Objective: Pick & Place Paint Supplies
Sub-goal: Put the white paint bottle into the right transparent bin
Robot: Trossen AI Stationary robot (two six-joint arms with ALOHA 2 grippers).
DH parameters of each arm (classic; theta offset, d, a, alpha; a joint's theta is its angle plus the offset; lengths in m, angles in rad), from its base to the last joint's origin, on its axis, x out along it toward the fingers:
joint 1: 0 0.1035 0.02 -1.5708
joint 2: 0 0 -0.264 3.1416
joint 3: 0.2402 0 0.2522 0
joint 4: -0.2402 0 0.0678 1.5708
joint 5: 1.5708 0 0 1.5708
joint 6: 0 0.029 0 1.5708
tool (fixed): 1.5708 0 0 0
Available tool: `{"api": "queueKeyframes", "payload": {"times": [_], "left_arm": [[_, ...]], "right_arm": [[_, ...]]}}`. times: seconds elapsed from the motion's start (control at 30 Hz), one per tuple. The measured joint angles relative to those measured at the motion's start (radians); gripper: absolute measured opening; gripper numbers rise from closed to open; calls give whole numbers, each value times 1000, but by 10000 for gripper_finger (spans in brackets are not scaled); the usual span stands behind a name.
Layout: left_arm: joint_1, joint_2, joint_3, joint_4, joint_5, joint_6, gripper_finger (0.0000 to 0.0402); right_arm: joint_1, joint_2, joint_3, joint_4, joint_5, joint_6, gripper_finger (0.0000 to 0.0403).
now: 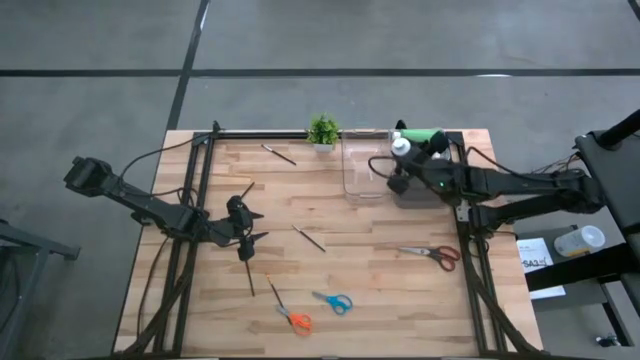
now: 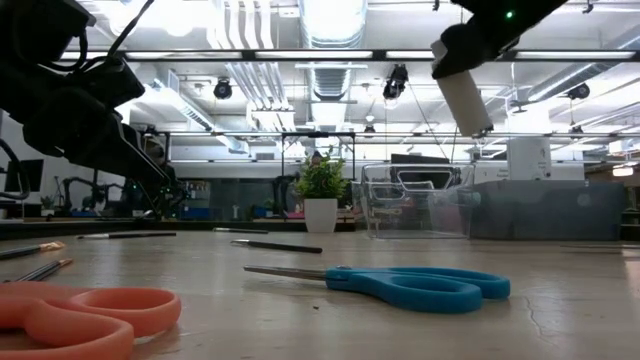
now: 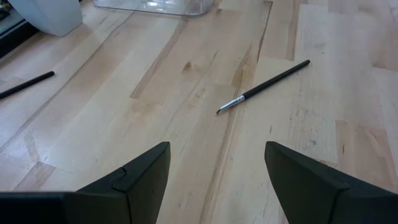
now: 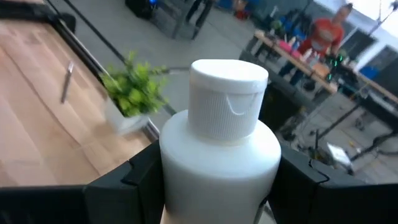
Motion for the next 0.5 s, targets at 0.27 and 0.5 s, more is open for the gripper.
{"api": "queueKeyframes", "payload": {"times": [0.27,0.5], "left_arm": [[0,0,0,0,0,0,266],[0,0,0,0,0,0,266]], "right_arm": [[-197,34,80,-140,-107,4,207],[-349,117,183,-261,-195,5,207]]}}
